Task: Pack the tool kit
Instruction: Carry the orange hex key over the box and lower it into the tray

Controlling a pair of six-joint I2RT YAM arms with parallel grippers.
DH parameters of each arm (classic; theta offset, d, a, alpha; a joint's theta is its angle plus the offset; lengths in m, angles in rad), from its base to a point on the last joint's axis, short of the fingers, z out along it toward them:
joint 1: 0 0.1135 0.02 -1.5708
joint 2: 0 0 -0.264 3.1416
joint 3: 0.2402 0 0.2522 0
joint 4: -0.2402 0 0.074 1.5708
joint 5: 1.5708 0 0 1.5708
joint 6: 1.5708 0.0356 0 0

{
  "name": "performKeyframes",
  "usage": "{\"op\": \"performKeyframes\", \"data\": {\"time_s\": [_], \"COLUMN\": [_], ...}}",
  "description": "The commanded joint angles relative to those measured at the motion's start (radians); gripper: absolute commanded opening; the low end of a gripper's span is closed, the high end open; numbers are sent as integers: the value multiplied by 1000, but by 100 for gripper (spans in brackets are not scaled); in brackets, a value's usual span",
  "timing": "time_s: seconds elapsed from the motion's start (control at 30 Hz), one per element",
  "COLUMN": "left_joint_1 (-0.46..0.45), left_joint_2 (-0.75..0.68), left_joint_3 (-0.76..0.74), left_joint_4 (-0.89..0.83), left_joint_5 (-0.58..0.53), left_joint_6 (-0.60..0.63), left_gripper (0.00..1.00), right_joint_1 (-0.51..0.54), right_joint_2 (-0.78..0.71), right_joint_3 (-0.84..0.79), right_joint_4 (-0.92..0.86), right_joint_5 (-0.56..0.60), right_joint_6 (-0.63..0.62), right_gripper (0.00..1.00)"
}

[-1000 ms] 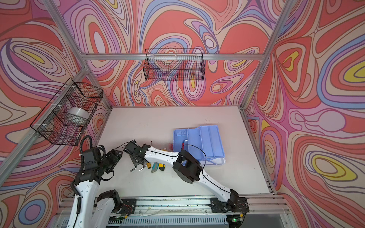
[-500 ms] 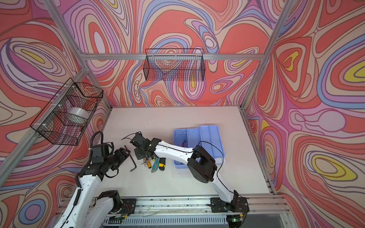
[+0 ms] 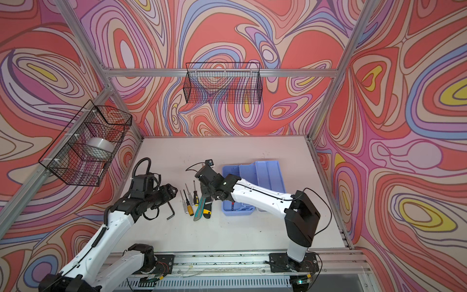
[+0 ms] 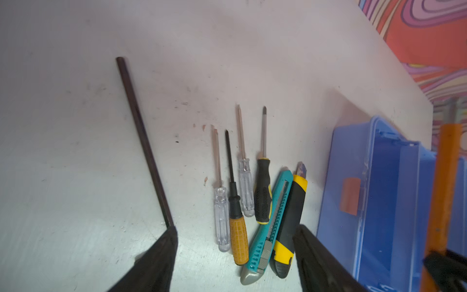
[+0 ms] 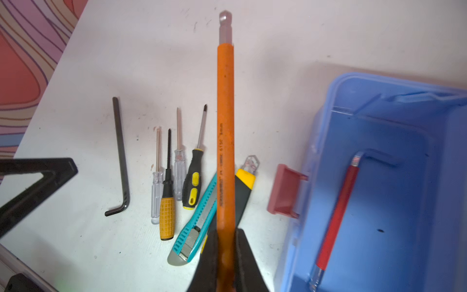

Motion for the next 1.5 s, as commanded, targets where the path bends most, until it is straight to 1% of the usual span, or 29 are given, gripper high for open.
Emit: {"op": "performKeyframes", "data": {"time_s": [0.0,0.07,0.17,0.4,0.53,0.63,0.73,1.0,1.2,1.27,1.37,1.43,1.47], "left_joint_1": [-110,-117,-117,-117,-117,-118,-117,-117,-117,-115,-116,-116,-116], "left_joint_2": [69,92,89,79,65,53,52,81,112,126,137,135,132], "left_joint_3": [69,62,38,44,37,33,33,11,19,21,15,6,-1], "left_joint_4": [-22,2,43,29,29,21,14,33,-14,-27,-27,-18,-11], "left_joint_5": [-141,-122,-112,-123,-130,-157,-175,-175,-248,-269,-283,-281,-281], "left_joint_6": [44,31,16,21,30,39,41,29,5,-7,-17,-25,-29], "left_gripper": [73,73,73,73,73,74,74,73,75,76,76,76,76], "right_joint_1": [-50,-82,-110,-125,-143,-155,-156,-180,-181,-180,-181,-180,-181], "right_joint_2": [-91,-124,-127,-63,-30,-4,41,154,186,175,150,135,123], "right_joint_3": [-74,-113,-137,-169,-212,-238,-235,-221,-213,-213,-211,-205,-201], "right_joint_4": [-9,0,2,16,45,78,88,113,112,111,108,101,97], "right_joint_5": [76,66,65,82,78,59,53,49,46,43,43,41,38], "right_joint_6": [37,35,23,29,43,43,37,30,36,36,31,26,22], "right_gripper": [0,0,0,0,0,0,0,0,0,16,32,37,38]}}
